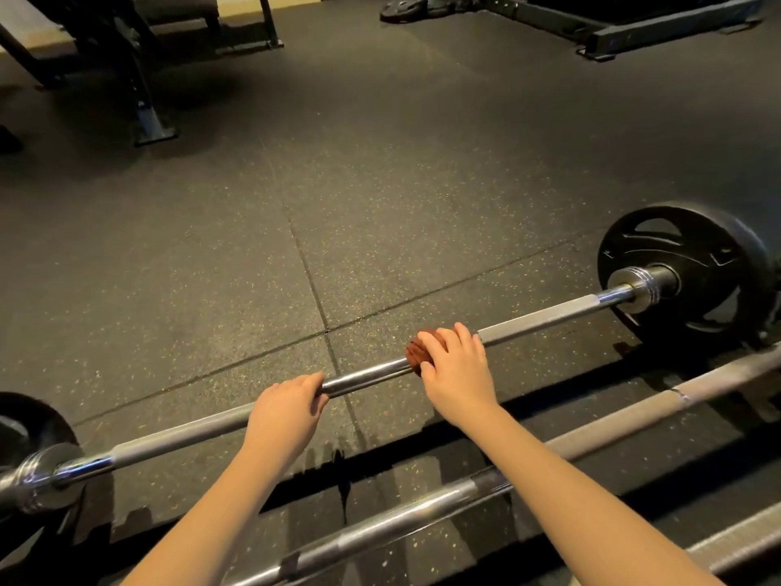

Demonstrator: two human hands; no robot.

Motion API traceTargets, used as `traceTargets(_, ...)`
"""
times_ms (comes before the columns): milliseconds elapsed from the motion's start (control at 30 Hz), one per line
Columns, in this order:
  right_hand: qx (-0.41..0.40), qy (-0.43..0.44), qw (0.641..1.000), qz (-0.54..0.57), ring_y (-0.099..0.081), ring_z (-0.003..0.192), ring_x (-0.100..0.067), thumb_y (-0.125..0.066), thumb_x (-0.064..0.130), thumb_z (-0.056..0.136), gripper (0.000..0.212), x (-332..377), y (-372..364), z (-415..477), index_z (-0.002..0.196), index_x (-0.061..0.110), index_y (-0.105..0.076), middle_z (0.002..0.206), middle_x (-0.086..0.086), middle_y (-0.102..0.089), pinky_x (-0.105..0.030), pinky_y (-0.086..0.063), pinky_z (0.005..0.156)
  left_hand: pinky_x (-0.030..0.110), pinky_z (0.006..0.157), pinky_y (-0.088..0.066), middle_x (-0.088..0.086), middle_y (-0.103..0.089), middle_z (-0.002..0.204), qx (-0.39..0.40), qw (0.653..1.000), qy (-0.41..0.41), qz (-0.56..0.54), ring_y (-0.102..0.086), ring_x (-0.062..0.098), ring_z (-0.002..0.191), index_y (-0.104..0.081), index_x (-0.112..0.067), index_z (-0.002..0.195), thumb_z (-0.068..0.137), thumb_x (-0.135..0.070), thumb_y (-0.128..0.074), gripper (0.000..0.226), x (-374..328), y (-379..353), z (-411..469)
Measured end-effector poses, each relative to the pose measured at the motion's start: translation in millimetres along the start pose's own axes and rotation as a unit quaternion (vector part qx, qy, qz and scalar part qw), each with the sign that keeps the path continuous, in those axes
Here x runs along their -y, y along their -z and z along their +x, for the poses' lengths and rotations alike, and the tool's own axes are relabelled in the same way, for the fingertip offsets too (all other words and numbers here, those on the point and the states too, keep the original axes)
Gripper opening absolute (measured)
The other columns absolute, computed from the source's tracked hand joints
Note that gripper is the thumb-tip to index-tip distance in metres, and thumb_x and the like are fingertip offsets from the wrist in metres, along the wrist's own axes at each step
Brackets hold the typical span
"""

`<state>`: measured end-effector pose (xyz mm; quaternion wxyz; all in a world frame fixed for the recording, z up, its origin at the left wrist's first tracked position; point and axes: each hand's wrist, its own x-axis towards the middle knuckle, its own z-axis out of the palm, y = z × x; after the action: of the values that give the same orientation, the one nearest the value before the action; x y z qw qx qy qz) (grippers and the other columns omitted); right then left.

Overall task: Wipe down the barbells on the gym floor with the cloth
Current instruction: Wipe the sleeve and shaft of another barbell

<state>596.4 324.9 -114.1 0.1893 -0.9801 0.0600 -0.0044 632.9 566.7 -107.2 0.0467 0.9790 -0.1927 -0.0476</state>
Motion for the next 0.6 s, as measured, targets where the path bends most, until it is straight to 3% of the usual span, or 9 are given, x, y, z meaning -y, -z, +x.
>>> traceTargets(100, -0.006, 0.065, 0.998, 0.011, -0.039, 0.129, -0.027, -0.040, 0.043, 0.097, 0.042, 4.3, -7.7, 6.6, 0.132, 0.023, -0.053, 0.126, -0.001, -0.055, -0.043, -0.015, 0.116, 0.032, 0.076, -0.046, -0.007, -0.065, 0.104, 0.060, 0.998, -0.004, -0.023, -0.061, 0.018, 0.093, -0.054, -0.026, 0.116, 0.099, -0.037, -0.045, 0.023, 7.5, 4.7, 9.9)
traceTargets(167, 0.004, 0.091, 0.996, 0.002, -0.049, 0.115, -0.023, -0.041, 0.038, 0.098, 0.034, -8.6, -4.8, 19.3, 0.124, 0.024, -0.058, 0.115, 0.002, -0.061, -0.038, -0.022, 0.110, 0.034, 0.080, -0.048, -0.005, -0.065, 0.105, 0.126, 0.991, -0.008, -0.041, -0.061, 0.019, 0.094, -0.054, -0.024, 0.120, 0.099, -0.037, -0.045, 0.026, 14.5, 7.3, 17.6)
traceTargets(233, -0.015, 0.077, 0.997, -0.016, -0.054, 0.106, -0.023, -0.033, 0.039, 0.097, 0.038, -18.1, -3.0, 25.3, 0.117, 0.025, -0.062, 0.105, 0.003, -0.064, -0.039, -0.028, 0.104, 0.037, 0.088, -0.048, -0.002, -0.065, 0.112, 0.177, 0.982, -0.009, -0.071, -0.060, 0.019, 0.099, -0.052, -0.022, 0.126, 0.100, -0.036, -0.045, 0.030, 16.8, 9.6, 21.7)
traceTargets(300, -0.060, 0.038, 0.997, -0.033, -0.054, 0.100, -0.024, -0.023, 0.040, 0.092, 0.048, -10.0, -10.2, 20.1, 0.110, 0.024, -0.064, 0.099, 0.003, -0.064, -0.044, -0.034, 0.101, 0.035, 0.087, -0.047, -0.003, -0.064, 0.111, 0.181, 0.979, -0.014, -0.090, -0.059, 0.018, 0.098, -0.052, -0.022, 0.126, 0.100, -0.036, -0.046, 0.030, 16.2, 11.0, 23.0)
traceTargets(400, -0.085, 0.047, 0.995, 0.005, -0.050, 0.102, -0.022, -0.026, 0.038, 0.090, 0.044, 15.5, -26.9, 6.5, 0.109, 0.023, -0.063, 0.101, 0.004, -0.060, -0.047, -0.033, 0.106, 0.030, 0.077, -0.037, -0.009, -0.063, 0.097, 0.114, 0.991, -0.026, -0.061, -0.058, 0.015, 0.090, -0.056, -0.026, 0.115, 0.099, -0.036, -0.048, 0.020, 13.3, 6.7, 15.8)
traceTargets(500, -0.055, 0.115, 0.991, 0.039, -0.050, 0.103, -0.019, -0.031, 0.037, 0.090, 0.039, 14.1, -21.6, 8.8, 0.113, 0.024, -0.061, 0.104, 0.007, -0.060, -0.038, -0.032, 0.103, 0.039, 0.101, -0.037, -0.006, -0.066, 0.100, -0.016, 0.998, -0.032, -0.044, -0.063, 0.019, 0.098, -0.060, -0.024, 0.114, 0.088, -0.028, -0.066, 0.026, 12.7, -9.7, 1.5)
traceTargets(600, -0.052, 0.111, 0.992, 0.016, -0.052, 0.101, -0.019, -0.032, 0.034, 0.090, 0.037, -9.4, -15.5, 16.0, 0.113, 0.025, -0.060, 0.102, 0.008, -0.060, -0.040, -0.036, 0.100, 0.045, 0.088, -0.048, 0.002, -0.068, 0.088, -0.132, 0.990, -0.055, -0.020, -0.065, 0.026, 0.084, -0.066, -0.012, 0.100, 0.064, -0.010, -0.086, 0.041, 14.6, -35.8, -6.8)
